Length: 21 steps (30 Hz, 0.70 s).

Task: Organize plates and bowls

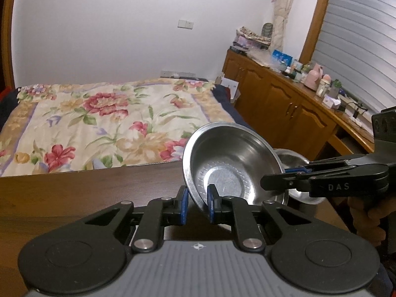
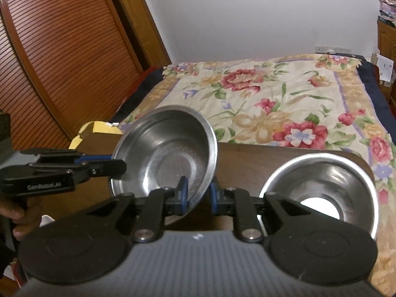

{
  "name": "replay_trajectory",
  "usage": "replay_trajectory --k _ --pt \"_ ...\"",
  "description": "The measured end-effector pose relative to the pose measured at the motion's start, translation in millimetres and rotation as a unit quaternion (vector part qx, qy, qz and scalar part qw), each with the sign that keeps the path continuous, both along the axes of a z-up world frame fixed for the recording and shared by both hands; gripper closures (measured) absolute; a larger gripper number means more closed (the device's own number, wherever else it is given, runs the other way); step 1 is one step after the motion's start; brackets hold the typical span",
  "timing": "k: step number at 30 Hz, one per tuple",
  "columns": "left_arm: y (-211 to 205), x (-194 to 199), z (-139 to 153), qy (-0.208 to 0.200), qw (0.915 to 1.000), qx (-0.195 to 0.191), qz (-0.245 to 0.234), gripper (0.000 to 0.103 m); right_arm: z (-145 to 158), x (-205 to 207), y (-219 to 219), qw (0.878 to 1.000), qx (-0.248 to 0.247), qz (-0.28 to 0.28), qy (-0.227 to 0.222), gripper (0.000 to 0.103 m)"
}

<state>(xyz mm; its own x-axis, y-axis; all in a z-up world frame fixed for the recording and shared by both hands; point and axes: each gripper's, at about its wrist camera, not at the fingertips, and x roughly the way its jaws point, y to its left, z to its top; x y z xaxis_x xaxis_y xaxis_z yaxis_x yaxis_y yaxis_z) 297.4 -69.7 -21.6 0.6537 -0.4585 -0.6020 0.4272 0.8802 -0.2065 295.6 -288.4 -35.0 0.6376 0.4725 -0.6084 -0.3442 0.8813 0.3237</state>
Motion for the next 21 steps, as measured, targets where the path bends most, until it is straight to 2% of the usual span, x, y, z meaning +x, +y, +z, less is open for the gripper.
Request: replay_trajectory --k 9,21 --pt "-3 -33 20 -0.021 0.9996 -0.007 -0.015 0.085 17 -30 -7 1.000 0.004 -0.014 -0.019 0.083" --pt "-4 -78 25 -0.030 0.9991 -0.009 -0.028 0.085 18 -65 -10 0.999 0.001 -0.025 -0.023 0.083"
